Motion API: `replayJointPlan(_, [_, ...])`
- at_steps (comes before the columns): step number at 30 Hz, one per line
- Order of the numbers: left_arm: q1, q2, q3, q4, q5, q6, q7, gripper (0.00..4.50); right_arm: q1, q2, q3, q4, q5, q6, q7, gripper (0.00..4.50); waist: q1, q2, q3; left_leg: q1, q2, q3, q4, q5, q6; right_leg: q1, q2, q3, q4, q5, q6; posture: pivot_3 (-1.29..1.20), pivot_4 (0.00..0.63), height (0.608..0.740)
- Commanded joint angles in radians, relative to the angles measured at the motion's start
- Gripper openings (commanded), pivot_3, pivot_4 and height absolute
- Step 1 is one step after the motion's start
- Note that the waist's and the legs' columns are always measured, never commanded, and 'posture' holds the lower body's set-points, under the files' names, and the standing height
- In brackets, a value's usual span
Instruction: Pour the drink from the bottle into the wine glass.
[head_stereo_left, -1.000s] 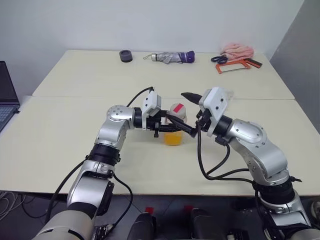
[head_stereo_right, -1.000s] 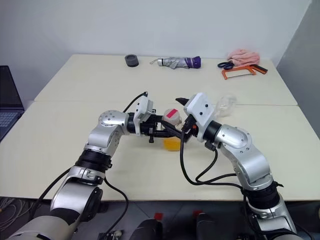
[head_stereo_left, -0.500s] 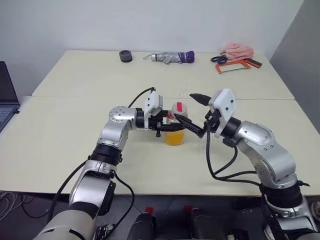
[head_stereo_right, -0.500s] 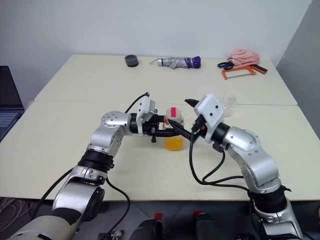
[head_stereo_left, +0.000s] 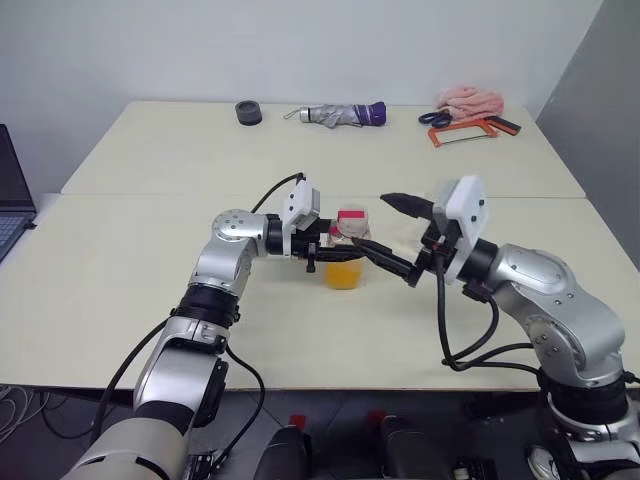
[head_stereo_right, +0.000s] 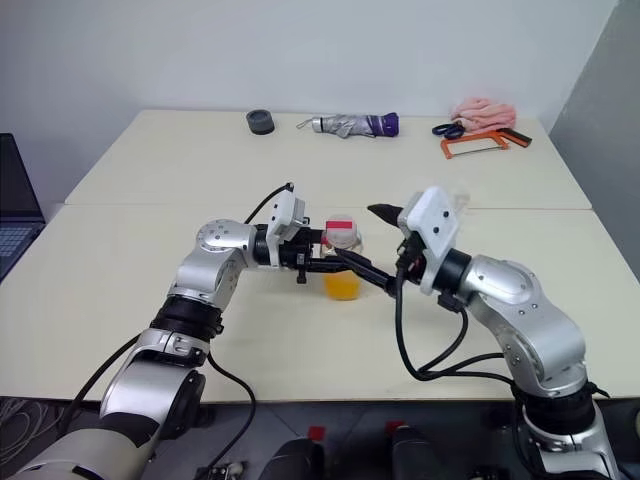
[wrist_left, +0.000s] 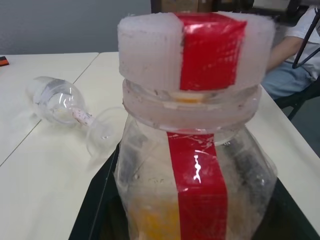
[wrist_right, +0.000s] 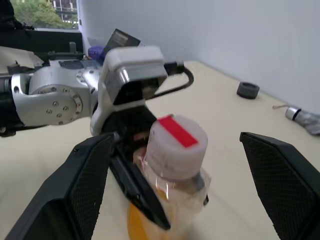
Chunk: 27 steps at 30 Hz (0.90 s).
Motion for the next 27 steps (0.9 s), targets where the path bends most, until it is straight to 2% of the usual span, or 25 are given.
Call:
replayJointPlan(1, [-0.041,0.005,0.021,-0.01,-0.021,-0.009,-0.013,1.76,-0.035,0.028,0.029,0.02,-0.037,-0.035,-0.026,4.29,0.0,0.0,0.0,0.0,0.0,0.0,0.0,0.0,0.0,0.0,0.0,0.0,0.0,0.0,0.0,0.0,0.15,0.74])
replayJointPlan(9, [-0.042,0.003,0.023,-0.016,-0.021,-0.006,-0.014,1.76,-0.039,0.043,0.02,0.044,-0.008,-0.035,0.01,4.29,0.0,0.0,0.0,0.0,0.0,0.0,0.0,0.0,0.0,0.0,-0.001,0.0,0.0,0.0,0.0,0.0,0.15,0.74])
replayJointPlan(14, [-0.029,0.003,0.022,-0.034,-0.023,-0.004,-0.014,1.76,-0.029,0.043,-0.017,0.019,0.102,0.015,0.045,4.29,0.0,0.0,0.0,0.0,0.0,0.0,0.0,0.0,0.0,0.0,-0.001,0.0,0.0,0.0,0.0,0.0,0.15,0.74])
replayJointPlan(27, [-0.019,-0.002,0.016,-0.054,-0.026,-0.002,-0.02,1.76,-0.03,0.013,-0.021,0.049,0.112,0.037,0.043,4.29,0.0,0.0,0.0,0.0,0.0,0.0,0.0,0.0,0.0,0.0,-0.001,0.0,0.0,0.0,0.0,0.0,0.15,0.74])
